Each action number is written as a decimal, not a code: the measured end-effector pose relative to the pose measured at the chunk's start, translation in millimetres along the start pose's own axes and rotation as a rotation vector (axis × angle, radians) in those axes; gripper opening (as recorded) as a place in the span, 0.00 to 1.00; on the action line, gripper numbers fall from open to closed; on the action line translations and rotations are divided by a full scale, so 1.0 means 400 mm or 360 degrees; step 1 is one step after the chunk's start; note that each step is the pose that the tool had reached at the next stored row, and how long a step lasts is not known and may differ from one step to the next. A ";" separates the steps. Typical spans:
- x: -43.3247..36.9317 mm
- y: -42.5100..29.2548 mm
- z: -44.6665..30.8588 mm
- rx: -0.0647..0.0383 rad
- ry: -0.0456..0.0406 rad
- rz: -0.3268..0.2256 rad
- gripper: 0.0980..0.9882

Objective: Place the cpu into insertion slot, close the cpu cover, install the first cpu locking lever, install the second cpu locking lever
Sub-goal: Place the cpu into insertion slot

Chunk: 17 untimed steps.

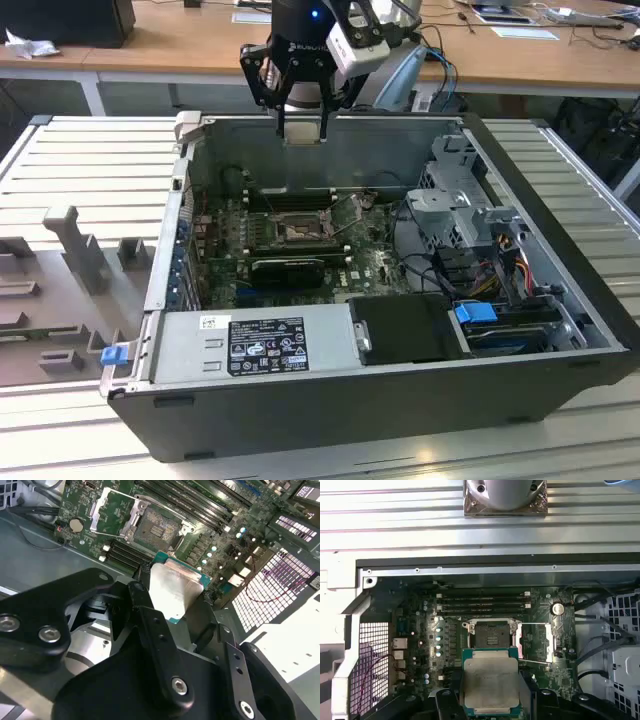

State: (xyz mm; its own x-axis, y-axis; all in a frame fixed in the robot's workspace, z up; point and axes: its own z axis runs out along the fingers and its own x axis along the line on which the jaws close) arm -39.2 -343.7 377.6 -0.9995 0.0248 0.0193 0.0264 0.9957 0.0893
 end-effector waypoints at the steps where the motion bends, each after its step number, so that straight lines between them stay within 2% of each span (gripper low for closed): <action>1: 0.000 0.000 0.000 0.0000 -0.0001 0.0006 0.48; 17: 0.000 0.000 0.001 -0.0002 -0.0009 0.0100 0.48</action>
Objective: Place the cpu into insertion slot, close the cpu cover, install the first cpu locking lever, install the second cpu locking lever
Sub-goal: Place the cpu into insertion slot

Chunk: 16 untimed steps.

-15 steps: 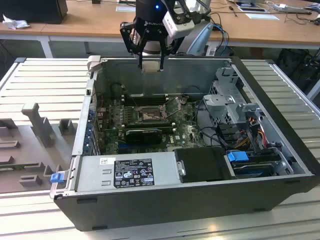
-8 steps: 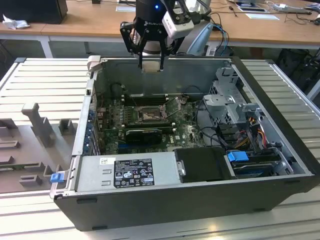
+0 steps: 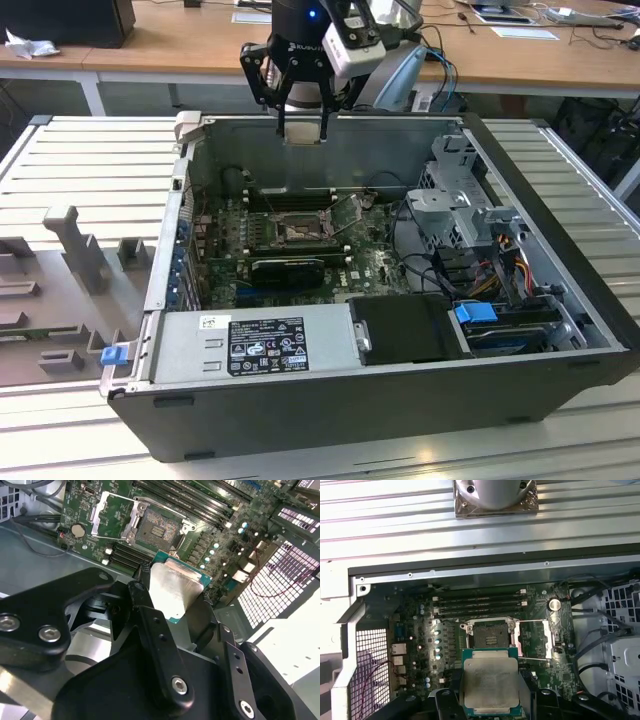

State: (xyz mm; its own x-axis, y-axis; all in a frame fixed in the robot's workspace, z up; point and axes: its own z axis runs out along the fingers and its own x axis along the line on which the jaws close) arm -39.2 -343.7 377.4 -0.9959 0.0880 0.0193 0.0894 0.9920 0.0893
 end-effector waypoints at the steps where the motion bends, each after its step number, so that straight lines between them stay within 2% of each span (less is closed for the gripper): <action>1: 0.000 0.000 0.000 0.0000 0.0000 0.0004 0.48; 16: 0.000 0.000 0.001 -0.0001 -0.0003 0.0030 0.48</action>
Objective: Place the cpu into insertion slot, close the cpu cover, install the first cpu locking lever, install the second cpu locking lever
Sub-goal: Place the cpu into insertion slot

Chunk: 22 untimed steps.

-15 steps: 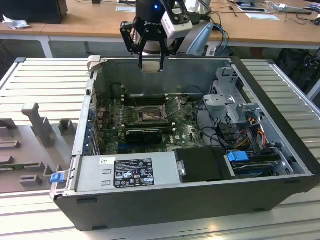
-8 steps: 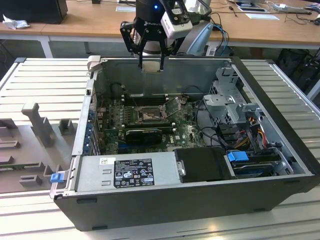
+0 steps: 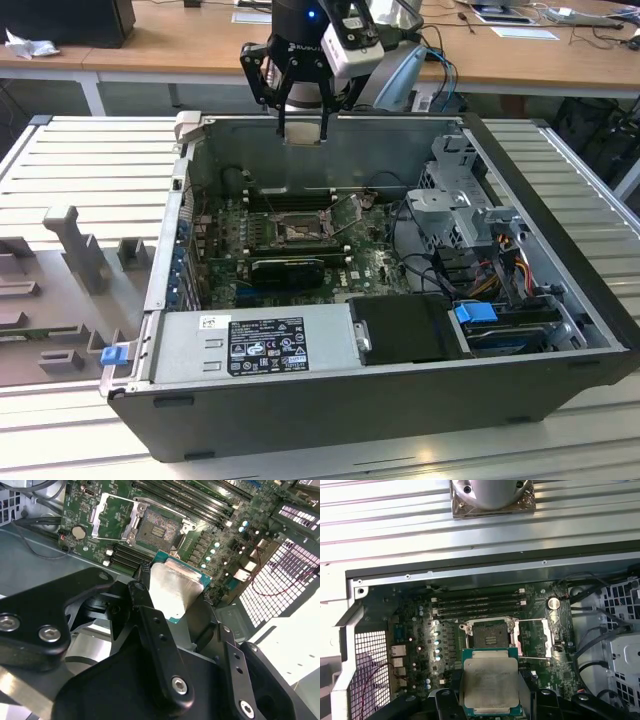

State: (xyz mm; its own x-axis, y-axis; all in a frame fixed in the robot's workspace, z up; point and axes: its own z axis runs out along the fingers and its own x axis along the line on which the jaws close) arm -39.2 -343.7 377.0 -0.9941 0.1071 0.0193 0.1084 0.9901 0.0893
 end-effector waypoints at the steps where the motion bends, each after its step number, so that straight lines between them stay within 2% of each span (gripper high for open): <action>1: 0.000 0.000 0.000 0.0000 0.0000 0.0001 0.48; 12: 0.000 0.000 0.001 -0.0001 -0.0003 0.0034 0.48; 22: 0.000 0.000 0.002 -0.0002 -0.0009 0.0101 0.48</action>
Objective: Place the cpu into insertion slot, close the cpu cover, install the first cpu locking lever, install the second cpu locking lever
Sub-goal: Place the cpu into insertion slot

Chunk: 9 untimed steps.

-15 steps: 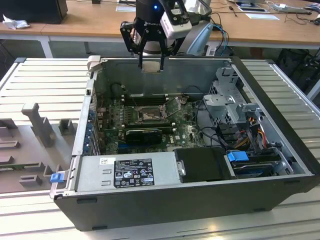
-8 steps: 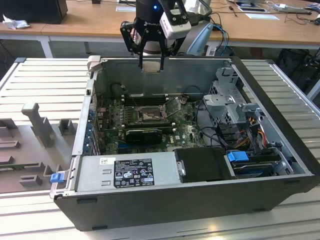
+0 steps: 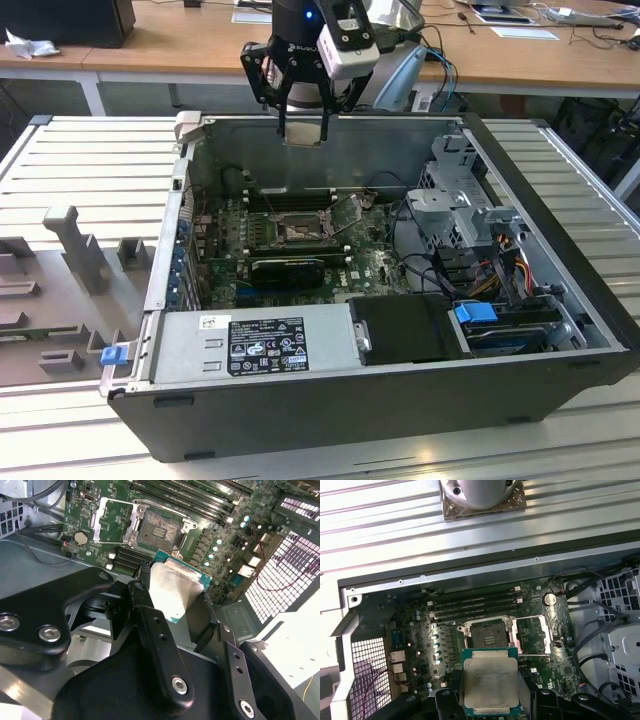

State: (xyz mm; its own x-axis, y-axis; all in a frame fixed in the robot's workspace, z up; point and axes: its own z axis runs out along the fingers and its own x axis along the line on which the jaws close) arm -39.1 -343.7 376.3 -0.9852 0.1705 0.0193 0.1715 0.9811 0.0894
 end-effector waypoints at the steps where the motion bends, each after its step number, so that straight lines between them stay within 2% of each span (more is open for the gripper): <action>1: 0.000 0.000 0.001 0.0000 0.0000 0.0004 0.48; 9: 0.000 -0.001 0.006 0.0000 0.0000 0.0008 0.48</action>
State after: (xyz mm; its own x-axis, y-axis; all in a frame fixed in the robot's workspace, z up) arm -39.2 -343.7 373.9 -0.9843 0.1752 0.0194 0.1762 0.9803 0.0890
